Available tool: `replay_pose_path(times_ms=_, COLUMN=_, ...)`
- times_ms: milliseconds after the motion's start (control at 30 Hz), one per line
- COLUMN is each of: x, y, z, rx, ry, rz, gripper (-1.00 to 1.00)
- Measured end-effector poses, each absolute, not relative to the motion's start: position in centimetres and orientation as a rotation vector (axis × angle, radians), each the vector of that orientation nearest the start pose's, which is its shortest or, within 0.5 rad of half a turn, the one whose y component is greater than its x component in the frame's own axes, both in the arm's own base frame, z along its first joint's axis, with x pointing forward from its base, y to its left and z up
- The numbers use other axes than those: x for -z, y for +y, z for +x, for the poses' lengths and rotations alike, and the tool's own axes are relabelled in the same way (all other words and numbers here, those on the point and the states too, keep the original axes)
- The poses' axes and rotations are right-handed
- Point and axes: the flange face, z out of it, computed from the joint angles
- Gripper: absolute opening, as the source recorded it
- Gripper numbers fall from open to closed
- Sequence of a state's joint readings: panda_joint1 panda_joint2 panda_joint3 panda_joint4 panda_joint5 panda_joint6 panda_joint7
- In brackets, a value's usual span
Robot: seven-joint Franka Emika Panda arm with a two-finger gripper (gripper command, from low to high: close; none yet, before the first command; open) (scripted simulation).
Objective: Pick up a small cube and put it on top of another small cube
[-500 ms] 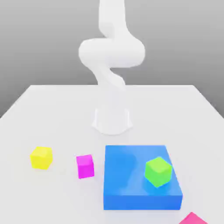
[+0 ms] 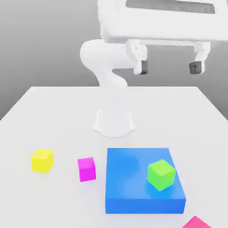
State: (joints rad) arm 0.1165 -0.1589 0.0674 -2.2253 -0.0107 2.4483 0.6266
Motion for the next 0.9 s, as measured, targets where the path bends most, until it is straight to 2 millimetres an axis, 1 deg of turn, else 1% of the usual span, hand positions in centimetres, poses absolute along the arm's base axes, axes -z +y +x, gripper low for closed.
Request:
replay_pose_path(times_ms=167, x=-39.8, y=13.7, z=54.0, rx=0.378, ry=0.482, rz=-2.990, gripper=0.00)
replay_pose_path(times_ms=300, x=-32.7, y=15.8, z=54.6, rx=0.247, ry=0.375, rz=-3.053, gripper=0.00)
replay_pose_path(times_ms=400, x=-27.3, y=17.5, z=54.4, rx=0.145, ry=0.285, rz=-3.094, gripper=0.00)
replay_pose_path(times_ms=500, x=-21.9, y=19.2, z=53.6, rx=0.041, ry=0.190, rz=-3.127, gripper=0.00)
replay_pose_path(times_ms=633, x=-15.4, y=19.8, z=53.3, rx=0.002, ry=0.156, rz=-3.137, gripper=0.00)
replay_pose_path(times_ms=667, x=-14.1, y=19.8, z=53.2, rx=0.001, ry=0.155, rz=-3.137, gripper=-1.00)
replay_pose_path(times_ms=833, x=-14.1, y=19.8, z=53.2, rx=0.000, ry=0.155, rz=-3.137, gripper=-1.00)
replay_pose_path(times_ms=867, x=-13.4, y=19.8, z=53.2, rx=0.000, ry=0.154, rz=-3.137, gripper=-1.00)
replay_pose_path(times_ms=900, x=-13.9, y=19.8, z=53.2, rx=0.000, ry=0.154, rz=-3.137, gripper=-1.00)
